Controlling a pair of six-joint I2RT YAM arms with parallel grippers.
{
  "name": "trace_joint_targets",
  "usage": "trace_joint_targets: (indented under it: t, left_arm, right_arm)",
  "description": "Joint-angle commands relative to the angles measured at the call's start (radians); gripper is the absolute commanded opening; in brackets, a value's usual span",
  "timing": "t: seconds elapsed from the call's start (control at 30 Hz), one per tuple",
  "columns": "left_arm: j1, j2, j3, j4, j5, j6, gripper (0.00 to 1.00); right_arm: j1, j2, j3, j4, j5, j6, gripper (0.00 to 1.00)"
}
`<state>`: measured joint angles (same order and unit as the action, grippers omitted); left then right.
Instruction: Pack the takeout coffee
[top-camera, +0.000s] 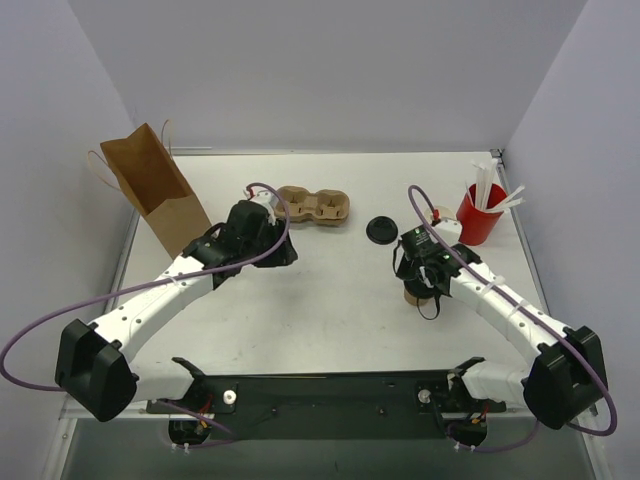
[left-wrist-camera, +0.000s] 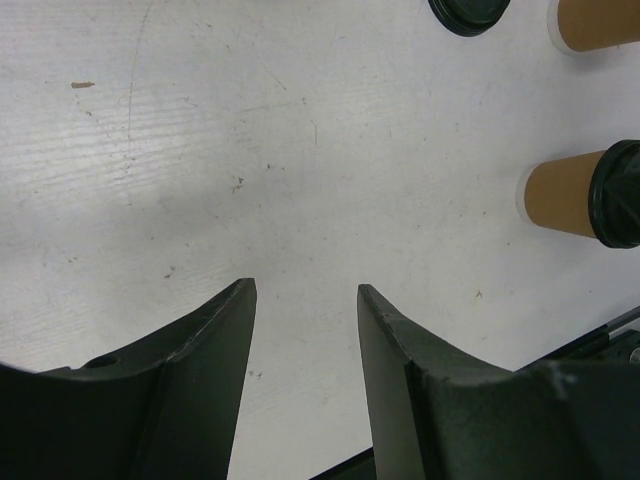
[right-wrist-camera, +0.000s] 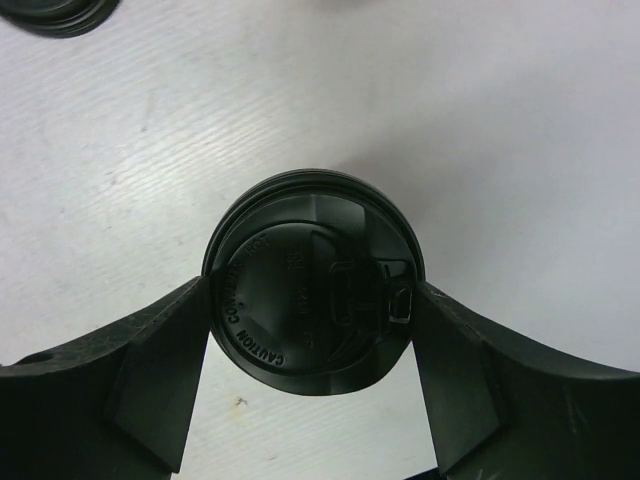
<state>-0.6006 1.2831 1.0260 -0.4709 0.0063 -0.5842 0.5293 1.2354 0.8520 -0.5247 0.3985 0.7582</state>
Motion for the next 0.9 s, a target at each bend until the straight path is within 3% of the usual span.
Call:
trace_joint_targets:
  t: [0.0, 0.33, 0.87]
  left_arm:
    - [0.002, -0.062, -0.004, 0.012, 0.034, 0.026, 0.55]
    - [0.002, -0.102, -0.024, 0.021, 0.054, 0.027, 0.56]
    - [0.004, -0.116, -0.038, 0.025, 0.037, 0.030, 0.56]
  right_arm:
    - [-0.084, -0.042, -0.048, -0.195, 0.063, 0.043, 0.60]
    - [-0.279, -0.100, -0.074, -0.178, 0.071, 0.010, 0.63]
    - [-0.414, -0.148, -0.146, -0.011, -0.035, -0.010, 0.65]
